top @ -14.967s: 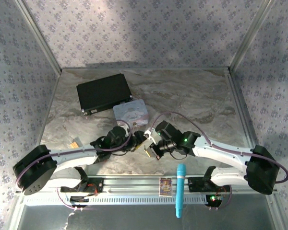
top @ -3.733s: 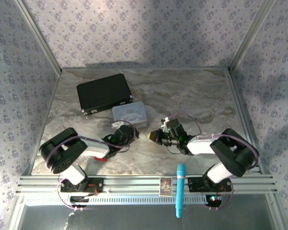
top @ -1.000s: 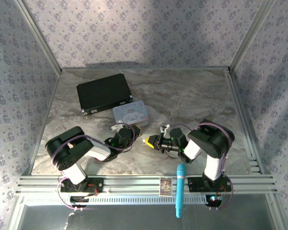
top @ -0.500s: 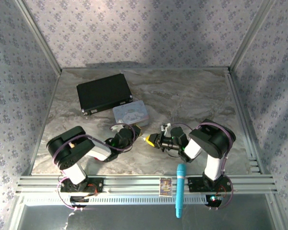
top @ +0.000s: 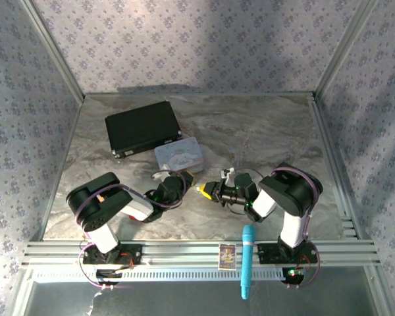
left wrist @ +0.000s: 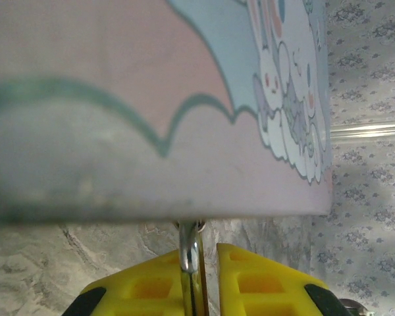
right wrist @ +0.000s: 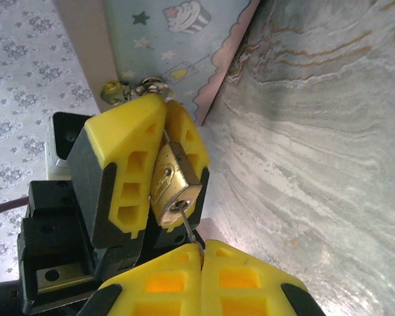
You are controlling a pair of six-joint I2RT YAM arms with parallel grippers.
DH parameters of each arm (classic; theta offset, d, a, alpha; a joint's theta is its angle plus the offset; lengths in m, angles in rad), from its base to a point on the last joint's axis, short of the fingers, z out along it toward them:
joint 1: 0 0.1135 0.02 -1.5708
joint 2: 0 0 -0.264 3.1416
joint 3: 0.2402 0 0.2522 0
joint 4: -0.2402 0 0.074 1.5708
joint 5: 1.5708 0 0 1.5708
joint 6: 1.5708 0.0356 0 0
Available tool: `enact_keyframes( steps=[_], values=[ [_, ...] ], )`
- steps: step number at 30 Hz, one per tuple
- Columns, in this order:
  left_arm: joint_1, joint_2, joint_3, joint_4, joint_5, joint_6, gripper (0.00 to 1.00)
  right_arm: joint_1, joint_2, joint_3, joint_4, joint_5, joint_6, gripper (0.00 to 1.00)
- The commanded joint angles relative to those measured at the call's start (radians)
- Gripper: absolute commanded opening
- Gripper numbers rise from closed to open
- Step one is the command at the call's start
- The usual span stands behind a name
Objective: Unlock the padlock with the key
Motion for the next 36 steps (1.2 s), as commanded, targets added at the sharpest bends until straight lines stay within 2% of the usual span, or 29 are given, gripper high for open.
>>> enact_keyframes(
  steps=[1,10,21,28,36],
  values=[
    [-0.014,0.027,0.013,0.03,0.085,-0.105,0.0,-0.011,0.02,0.039,0.047,-0.003,0.011,0.0],
    [-0.02,0.026,0.013,0.031,0.096,-0.118,0.0,-0.021,0.055,0.073,0.048,-0.019,0.021,0.0],
    [-0.02,0.056,0.029,-0.008,0.109,-0.113,0.12,-0.021,0.067,0.081,0.048,-0.032,0.022,0.0],
    [-0.022,0.026,0.039,-0.086,0.117,-0.102,0.18,-0.032,0.076,0.085,0.046,-0.035,0.018,0.0],
    [-0.02,0.0,0.053,-0.161,0.116,-0.082,0.18,-0.04,0.077,0.085,0.048,-0.045,0.021,0.0]
  ],
)
